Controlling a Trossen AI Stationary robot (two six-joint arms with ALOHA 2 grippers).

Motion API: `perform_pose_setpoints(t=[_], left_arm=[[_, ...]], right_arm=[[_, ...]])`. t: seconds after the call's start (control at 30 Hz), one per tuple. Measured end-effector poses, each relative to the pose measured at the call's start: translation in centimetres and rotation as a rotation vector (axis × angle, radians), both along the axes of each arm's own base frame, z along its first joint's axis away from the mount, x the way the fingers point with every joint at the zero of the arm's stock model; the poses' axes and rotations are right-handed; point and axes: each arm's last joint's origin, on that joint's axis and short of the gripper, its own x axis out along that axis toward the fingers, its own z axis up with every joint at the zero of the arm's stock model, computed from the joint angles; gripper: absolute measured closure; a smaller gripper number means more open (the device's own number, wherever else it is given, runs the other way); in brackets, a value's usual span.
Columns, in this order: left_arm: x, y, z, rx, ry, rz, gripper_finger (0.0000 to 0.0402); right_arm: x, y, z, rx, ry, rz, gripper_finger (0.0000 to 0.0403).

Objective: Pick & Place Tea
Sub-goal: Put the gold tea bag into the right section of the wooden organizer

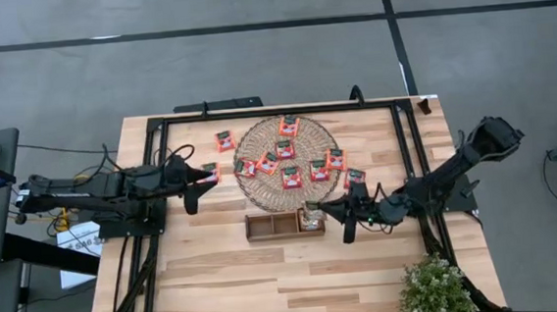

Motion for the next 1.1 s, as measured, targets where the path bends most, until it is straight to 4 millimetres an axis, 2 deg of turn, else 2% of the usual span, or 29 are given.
perform_pose_setpoints(t=[0.23,0.53,0.83,1.1], left_arm=[[-0.1,-0.1,-0.3,-0.017,0.030,-0.051,0.0223],[-0.1,-0.3,-0.3,-0.035,0.037,-0.102,0.0223],[0.0,-0.3,-0.4,-0.041,0.037,-0.115,0.0223],[0.0,-0.4,-0.4,-0.050,0.037,-0.139,0.0223]], right_arm=[[1.3,0.7,-3.6,0.066,0.047,-0.028,0.0403],[1.9,0.8,-6.0,0.042,0.091,-0.046,0.0403],[2.5,-0.6,-6.5,0.032,0.105,-0.095,0.0403],[2.3,-0.1,-6.5,0.028,0.113,-0.071,0.0403]])
